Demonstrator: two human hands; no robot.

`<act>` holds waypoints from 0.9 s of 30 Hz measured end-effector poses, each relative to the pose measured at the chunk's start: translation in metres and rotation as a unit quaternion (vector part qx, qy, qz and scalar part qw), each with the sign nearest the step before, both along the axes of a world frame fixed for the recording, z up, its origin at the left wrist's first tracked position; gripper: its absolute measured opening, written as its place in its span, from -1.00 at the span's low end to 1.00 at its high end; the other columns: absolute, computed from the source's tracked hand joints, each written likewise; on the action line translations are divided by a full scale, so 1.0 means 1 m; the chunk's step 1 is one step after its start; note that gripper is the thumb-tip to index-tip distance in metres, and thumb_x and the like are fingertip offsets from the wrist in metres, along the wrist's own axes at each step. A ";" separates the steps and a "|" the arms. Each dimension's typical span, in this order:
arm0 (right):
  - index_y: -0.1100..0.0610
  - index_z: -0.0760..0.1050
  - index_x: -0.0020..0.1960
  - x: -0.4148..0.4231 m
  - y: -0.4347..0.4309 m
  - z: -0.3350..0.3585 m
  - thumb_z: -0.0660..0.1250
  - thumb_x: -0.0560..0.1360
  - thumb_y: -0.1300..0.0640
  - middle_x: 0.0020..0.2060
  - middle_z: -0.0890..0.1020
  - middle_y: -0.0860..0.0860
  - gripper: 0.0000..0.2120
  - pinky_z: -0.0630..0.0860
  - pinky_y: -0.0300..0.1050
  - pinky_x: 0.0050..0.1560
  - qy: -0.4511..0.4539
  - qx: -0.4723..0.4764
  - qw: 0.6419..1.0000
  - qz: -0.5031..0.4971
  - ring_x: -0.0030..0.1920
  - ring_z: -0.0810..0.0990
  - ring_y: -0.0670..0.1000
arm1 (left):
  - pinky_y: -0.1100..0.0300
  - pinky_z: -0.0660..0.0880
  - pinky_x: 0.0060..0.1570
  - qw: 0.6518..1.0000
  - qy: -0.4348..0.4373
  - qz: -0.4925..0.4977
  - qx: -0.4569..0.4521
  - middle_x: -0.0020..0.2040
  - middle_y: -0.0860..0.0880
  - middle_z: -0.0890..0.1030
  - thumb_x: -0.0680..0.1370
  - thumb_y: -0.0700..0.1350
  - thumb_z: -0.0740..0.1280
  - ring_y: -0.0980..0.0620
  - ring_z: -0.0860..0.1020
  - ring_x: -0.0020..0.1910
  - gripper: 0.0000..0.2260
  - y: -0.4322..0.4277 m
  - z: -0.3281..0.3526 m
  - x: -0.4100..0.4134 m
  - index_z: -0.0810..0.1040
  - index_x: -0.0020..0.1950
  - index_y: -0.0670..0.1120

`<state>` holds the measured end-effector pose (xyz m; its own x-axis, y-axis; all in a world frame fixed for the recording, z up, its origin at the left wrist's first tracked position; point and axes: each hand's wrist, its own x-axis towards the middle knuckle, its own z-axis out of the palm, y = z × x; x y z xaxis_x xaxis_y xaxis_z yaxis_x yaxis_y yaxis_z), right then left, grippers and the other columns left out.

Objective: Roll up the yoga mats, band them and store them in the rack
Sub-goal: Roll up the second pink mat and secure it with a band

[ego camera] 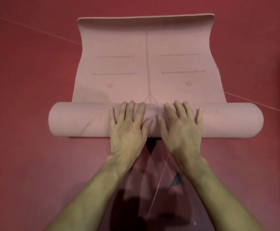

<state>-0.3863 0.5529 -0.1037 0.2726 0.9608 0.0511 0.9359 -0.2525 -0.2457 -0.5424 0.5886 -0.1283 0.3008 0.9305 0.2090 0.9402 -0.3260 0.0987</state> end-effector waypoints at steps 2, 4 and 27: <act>0.03 0.41 0.52 -0.005 -0.007 -0.006 0.03 0.68 -0.18 0.54 0.41 0.11 -0.48 -0.02 0.38 0.58 -0.008 0.013 1.000 -0.008 0.61 0.22 0.19 | -0.31 0.04 0.57 1.000 0.003 0.004 0.001 0.54 -0.14 0.42 0.69 0.16 0.08 -0.18 0.30 0.56 -0.50 -0.004 -0.002 0.000 0.37 0.58 -0.01; 0.02 0.40 0.54 -0.005 -0.005 -0.011 0.01 0.70 -0.18 0.55 0.40 0.10 -0.47 -0.06 0.38 0.59 -0.003 0.018 1.000 -0.002 0.62 0.21 0.18 | -0.32 0.04 0.57 1.000 0.007 0.002 -0.003 0.55 -0.14 0.40 0.70 0.17 0.06 -0.19 0.29 0.58 -0.49 -0.003 0.000 0.001 0.36 0.59 -0.02; 0.05 0.28 0.62 -0.001 0.034 -0.011 -0.09 0.65 -0.25 0.62 0.29 0.08 -0.34 -0.19 0.28 0.61 0.004 0.004 1.000 0.015 0.66 0.11 0.15 | -0.40 -0.06 0.54 1.000 -0.012 0.010 -0.012 0.60 -0.12 0.36 0.68 0.18 0.01 -0.20 0.26 0.60 -0.47 0.045 0.002 0.016 0.32 0.62 0.07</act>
<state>-0.3874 0.5873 -0.1146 0.2437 0.9682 0.0570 0.9411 -0.2218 -0.2551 -0.5264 0.6340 -0.1265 0.2772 0.9412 0.1933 0.9436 -0.3046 0.1296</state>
